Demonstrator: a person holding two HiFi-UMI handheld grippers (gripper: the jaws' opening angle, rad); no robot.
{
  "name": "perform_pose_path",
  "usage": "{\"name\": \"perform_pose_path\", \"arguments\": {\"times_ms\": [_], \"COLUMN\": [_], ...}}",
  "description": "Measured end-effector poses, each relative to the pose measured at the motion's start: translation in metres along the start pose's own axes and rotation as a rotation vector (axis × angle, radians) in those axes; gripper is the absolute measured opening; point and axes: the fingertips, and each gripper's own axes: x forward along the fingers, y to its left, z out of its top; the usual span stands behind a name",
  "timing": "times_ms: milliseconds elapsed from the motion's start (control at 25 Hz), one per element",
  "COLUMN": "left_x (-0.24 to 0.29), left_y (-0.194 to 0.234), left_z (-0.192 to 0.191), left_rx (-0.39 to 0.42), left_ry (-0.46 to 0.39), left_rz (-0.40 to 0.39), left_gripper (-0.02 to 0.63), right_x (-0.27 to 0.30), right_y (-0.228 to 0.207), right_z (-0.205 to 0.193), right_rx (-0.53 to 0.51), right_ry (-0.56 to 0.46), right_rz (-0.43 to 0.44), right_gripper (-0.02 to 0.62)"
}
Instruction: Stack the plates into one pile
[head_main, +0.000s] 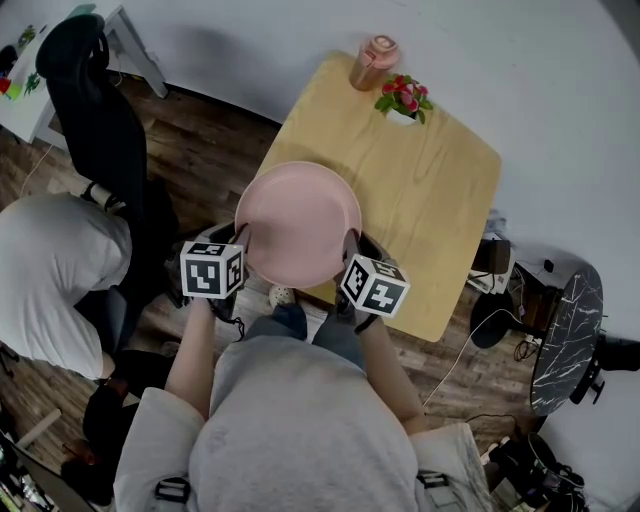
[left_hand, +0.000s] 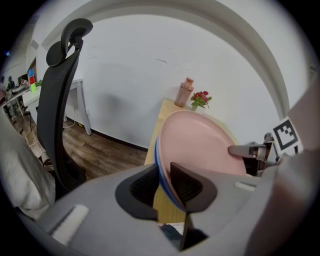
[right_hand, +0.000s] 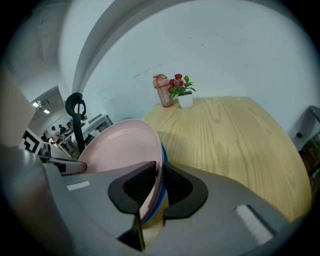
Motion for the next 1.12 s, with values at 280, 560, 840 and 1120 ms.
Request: {"name": "perform_pose_path", "arguments": {"times_ms": [280, 560, 840, 1120], "left_x": [0.005, 0.005, 0.005, 0.003], "left_y": [0.001, -0.001, -0.001, -0.002], "left_z": [0.003, 0.003, 0.004, 0.013], "left_rx": [0.039, 0.107, 0.077, 0.12], "left_ry": [-0.002, -0.012, -0.046, -0.107], "left_rz": [0.016, 0.032, 0.014, 0.028], "left_gripper": [0.135, 0.143, 0.157, 0.177], "right_x": [0.007, 0.005, 0.006, 0.002], "right_y": [-0.003, -0.004, -0.003, 0.0], "right_z": [-0.006, -0.007, -0.007, 0.003], "right_rx": [-0.022, -0.028, -0.065, -0.159], "right_ry": [0.028, 0.043, 0.045, -0.003], "right_rz": [-0.023, -0.051, -0.071, -0.082], "right_gripper": [0.048, 0.048, 0.047, 0.049]}}
